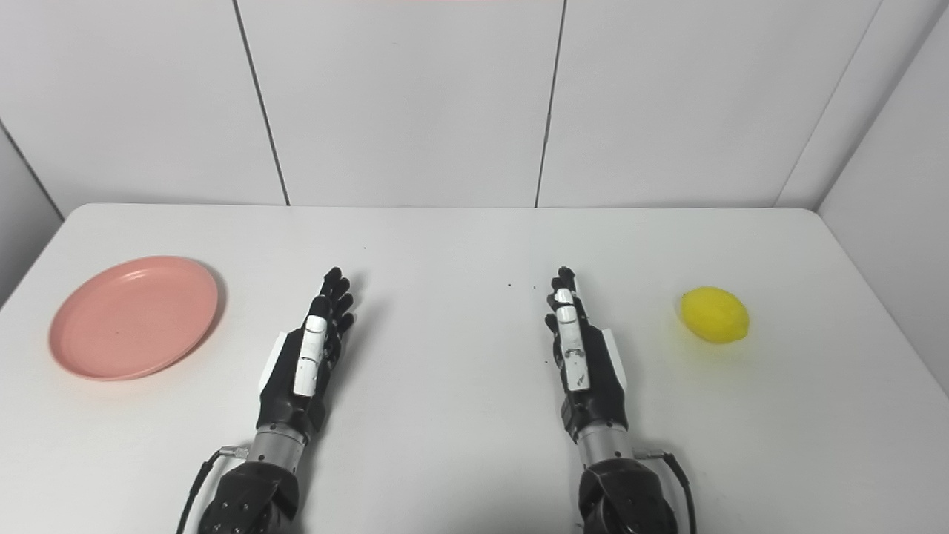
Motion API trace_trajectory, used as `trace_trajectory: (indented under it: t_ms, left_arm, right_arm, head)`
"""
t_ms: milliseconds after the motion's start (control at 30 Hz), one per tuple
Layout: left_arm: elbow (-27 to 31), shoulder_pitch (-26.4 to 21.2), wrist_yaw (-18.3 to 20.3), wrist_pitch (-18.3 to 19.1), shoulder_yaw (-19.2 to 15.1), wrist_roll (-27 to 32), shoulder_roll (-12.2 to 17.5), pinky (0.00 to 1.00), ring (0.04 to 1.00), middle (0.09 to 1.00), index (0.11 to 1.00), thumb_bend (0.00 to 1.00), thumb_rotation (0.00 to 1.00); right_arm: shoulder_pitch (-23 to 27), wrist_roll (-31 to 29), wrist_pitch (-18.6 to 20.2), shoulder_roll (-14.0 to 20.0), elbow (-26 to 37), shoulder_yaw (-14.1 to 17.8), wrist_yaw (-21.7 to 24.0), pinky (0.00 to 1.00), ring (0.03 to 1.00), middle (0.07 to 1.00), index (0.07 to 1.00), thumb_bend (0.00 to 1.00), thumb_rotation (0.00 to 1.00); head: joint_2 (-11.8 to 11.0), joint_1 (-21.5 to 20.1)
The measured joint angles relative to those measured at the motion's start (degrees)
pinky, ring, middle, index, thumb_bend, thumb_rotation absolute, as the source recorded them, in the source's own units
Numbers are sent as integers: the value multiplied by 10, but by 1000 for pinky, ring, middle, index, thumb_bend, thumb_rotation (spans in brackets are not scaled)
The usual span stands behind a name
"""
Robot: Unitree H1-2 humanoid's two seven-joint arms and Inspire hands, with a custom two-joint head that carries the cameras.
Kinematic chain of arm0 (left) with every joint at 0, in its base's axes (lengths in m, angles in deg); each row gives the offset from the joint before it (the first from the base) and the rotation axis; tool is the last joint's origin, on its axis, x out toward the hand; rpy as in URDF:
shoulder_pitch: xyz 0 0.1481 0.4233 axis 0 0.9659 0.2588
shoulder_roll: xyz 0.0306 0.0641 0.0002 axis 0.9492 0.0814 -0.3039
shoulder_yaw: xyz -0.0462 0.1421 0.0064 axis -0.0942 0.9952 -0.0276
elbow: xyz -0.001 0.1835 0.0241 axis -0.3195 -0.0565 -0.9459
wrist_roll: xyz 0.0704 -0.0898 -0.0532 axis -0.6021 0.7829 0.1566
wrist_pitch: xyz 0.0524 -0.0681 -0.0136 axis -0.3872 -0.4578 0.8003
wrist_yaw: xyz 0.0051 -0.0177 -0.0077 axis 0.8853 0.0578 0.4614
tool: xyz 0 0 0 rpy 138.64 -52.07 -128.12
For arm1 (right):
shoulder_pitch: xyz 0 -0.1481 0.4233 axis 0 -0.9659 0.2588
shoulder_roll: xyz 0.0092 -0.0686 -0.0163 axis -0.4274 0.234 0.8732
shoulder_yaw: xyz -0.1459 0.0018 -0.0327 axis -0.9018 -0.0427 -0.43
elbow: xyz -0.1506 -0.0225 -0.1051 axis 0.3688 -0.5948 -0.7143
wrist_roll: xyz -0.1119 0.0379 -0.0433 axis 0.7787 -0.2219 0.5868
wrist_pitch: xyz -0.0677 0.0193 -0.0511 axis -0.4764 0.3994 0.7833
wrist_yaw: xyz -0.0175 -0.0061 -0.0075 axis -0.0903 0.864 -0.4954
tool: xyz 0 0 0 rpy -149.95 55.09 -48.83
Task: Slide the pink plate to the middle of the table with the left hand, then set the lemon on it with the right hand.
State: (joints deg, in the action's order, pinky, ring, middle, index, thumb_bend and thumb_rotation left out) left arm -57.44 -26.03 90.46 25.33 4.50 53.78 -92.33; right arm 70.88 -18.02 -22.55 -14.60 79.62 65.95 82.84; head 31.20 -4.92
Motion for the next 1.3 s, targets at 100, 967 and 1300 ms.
trace_trajectory:
  t_ms: [100, 967, 1300]
  left_arm:
    - [0, 0, 0, 0, -1, 1, 0, 1000, 1000, 1000, 1000, 706, 1000]
    - [-4, 0, 5, -6, 3, 0, -2, 1000, 1000, 1000, 1000, 695, 1000]
    - [-28, -11, -17, -67, -8, 0, -28, 1000, 1000, 1000, 1000, 660, 1000]
  right_arm:
    - [0, 0, 0, 0, 0, 0, 0, 1000, 1000, 1000, 1000, 728, 1000]
    - [-2, -11, 0, 4, -5, 1, 3, 1000, 1000, 1000, 1000, 695, 1000]
    - [-14, -24, -39, 25, -25, 13, 23, 1000, 1000, 1000, 1000, 663, 1000]
  head:
    - [-1, 2]
    - [-21, 85]
    - [-66, 192]
